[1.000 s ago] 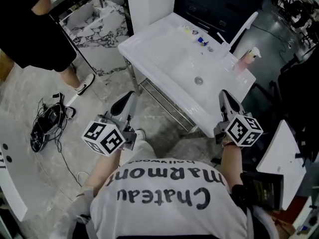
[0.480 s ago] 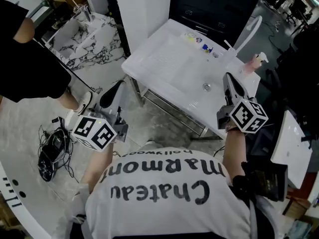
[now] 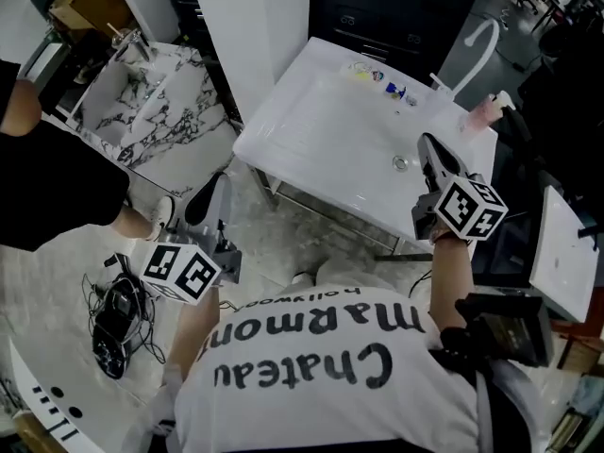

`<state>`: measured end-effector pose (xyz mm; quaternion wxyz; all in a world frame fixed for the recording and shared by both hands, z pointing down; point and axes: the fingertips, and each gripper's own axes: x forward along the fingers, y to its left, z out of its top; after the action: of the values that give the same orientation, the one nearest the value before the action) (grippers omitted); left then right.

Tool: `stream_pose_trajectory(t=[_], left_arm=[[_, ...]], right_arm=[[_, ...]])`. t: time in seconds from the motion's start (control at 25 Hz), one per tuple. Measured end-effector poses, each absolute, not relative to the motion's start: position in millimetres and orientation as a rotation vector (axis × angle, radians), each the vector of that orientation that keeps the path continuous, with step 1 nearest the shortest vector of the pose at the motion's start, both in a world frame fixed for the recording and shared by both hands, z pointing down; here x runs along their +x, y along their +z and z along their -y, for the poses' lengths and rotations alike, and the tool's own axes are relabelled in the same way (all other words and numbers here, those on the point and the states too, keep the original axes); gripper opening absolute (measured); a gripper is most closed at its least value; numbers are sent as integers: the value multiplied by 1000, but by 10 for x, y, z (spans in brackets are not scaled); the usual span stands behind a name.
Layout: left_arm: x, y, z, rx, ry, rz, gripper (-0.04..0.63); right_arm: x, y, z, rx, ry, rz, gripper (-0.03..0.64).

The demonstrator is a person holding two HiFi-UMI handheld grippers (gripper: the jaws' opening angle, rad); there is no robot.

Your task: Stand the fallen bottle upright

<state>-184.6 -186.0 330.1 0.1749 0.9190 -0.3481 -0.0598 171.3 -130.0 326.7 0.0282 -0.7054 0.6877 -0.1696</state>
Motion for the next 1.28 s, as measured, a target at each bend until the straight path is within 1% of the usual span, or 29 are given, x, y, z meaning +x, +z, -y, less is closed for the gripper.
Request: stream_pose_trajectory(t=[0.32,0.6,1.0,1.28], left_arm=[[-1714,3396,2185,2595,-147,941,14],[-1667,3400,2645,2590,-104,989,14],[-1169,3707,3243,2564,52,931,14],[-937,4051,3382,2507,138,872,14]], right_arm=[[2038,3587,1626,-2279,-596,-2100,15],[2462,3792,2202,-2321,-625,-2042,15],[3041,4460,2880,-2364,-799,-2015,15],[3240,4838,3163,-2386,-796,-2080,18]])
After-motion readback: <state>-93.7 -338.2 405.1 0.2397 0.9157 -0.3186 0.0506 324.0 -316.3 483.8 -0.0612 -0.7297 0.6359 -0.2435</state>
